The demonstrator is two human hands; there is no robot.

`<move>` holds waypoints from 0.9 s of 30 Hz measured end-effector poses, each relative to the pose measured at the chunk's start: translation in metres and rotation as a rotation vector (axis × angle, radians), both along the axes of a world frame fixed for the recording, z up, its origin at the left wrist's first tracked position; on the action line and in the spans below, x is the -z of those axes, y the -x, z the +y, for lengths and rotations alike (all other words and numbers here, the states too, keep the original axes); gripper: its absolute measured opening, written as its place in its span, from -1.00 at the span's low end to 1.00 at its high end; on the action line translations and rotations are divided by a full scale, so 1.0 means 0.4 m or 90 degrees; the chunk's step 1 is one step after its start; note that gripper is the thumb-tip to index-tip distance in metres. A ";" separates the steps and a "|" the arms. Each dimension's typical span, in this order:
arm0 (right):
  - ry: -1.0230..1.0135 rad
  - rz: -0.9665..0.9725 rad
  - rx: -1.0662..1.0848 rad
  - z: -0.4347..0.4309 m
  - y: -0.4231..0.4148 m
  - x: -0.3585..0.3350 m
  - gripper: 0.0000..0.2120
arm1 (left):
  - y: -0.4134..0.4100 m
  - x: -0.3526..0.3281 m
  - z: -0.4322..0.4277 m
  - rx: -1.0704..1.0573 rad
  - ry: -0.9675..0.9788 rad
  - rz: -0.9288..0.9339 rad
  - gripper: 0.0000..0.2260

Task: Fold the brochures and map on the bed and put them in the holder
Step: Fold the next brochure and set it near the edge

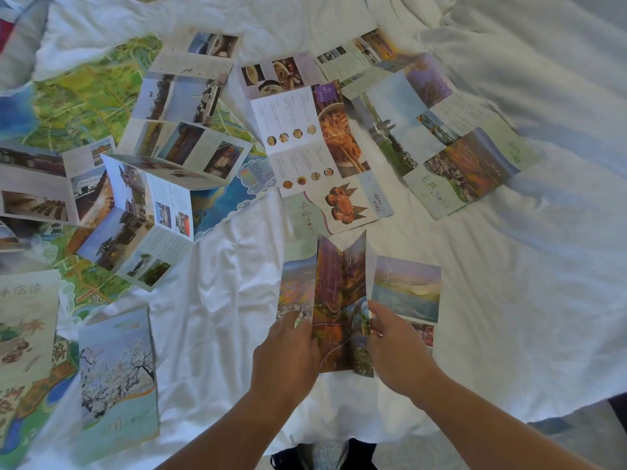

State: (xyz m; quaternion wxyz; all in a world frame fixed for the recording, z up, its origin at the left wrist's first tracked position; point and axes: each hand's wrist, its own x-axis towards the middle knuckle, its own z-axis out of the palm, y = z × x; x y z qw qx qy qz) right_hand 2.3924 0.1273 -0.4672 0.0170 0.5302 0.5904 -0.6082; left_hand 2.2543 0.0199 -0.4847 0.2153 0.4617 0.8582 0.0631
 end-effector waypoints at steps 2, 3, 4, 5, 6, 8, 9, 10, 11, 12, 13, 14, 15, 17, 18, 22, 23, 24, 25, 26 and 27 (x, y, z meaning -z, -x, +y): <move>-0.004 -0.003 -0.002 0.000 0.001 -0.005 -0.50 | -0.010 -0.004 0.003 0.017 0.001 -0.006 -0.81; -0.003 -0.004 -0.001 0.000 0.000 -0.007 -0.49 | -0.015 -0.006 0.004 0.027 -0.007 -0.014 -0.83; 0.000 -0.004 0.001 0.000 0.000 -0.009 -0.49 | -0.021 -0.010 0.007 0.040 -0.022 -0.028 -0.83; -0.001 -0.004 0.000 0.000 -0.001 -0.010 -0.50 | -0.026 -0.013 0.009 0.054 -0.042 -0.046 -0.83; -0.005 -0.007 -0.002 0.000 -0.001 -0.011 -0.52 | -0.031 -0.017 0.012 0.067 -0.060 -0.068 -0.81; -0.007 -0.008 0.000 -0.001 -0.003 -0.012 -0.53 | -0.041 -0.023 0.016 0.085 -0.083 -0.113 -0.80; -0.001 -0.006 0.007 0.000 -0.004 -0.012 -0.53 | -0.044 -0.024 0.019 0.089 -0.086 -0.132 -0.79; 0.008 -0.004 0.013 0.000 -0.005 -0.012 -0.51 | -0.048 -0.025 0.023 0.090 -0.087 -0.147 -0.79; 0.016 -0.002 0.020 0.000 -0.007 -0.011 -0.50 | -0.052 -0.026 0.027 0.092 -0.091 -0.158 -0.80; 0.022 -0.002 0.024 0.000 -0.009 -0.009 -0.49 | -0.057 -0.027 0.032 0.096 -0.098 -0.168 -0.82; 0.023 -0.002 0.024 0.000 -0.011 -0.008 -0.49 | -0.061 -0.030 0.037 0.098 -0.108 -0.181 -0.83; 0.021 0.000 0.023 0.000 -0.013 -0.009 -0.49 | -0.067 -0.032 0.041 0.100 -0.120 -0.197 -0.85; 0.017 0.003 0.020 0.000 -0.016 -0.010 -0.49 | -0.074 -0.034 0.046 0.102 -0.133 -0.218 -0.86; 0.018 0.012 0.017 0.000 -0.020 -0.014 -0.45 | -0.085 -0.033 0.051 0.108 -0.153 -0.258 -0.89; 0.017 0.014 0.015 0.000 -0.022 -0.015 -0.44 | -0.089 -0.030 0.053 0.106 -0.152 -0.275 -0.90; 0.013 0.020 0.002 0.004 -0.029 -0.014 -0.43 | -0.096 -0.015 0.056 0.061 -0.110 -0.307 -0.75; 0.016 0.027 0.006 0.005 -0.032 -0.012 -0.45 | -0.095 -0.013 0.056 0.054 -0.104 -0.306 -0.72; 0.017 0.032 0.011 0.006 -0.034 -0.011 -0.48 | -0.095 -0.012 0.056 0.051 -0.098 -0.303 -0.71; 0.015 0.033 0.013 0.008 -0.037 -0.011 -0.52 | -0.094 -0.013 0.057 0.051 -0.096 -0.295 -0.71; 0.011 0.034 0.011 0.008 -0.038 -0.011 -0.56 | -0.093 -0.013 0.058 0.052 -0.097 -0.285 -0.73; 0.006 0.036 0.006 0.009 -0.039 -0.013 -0.58 | -0.092 -0.013 0.060 0.052 -0.098 -0.275 -0.75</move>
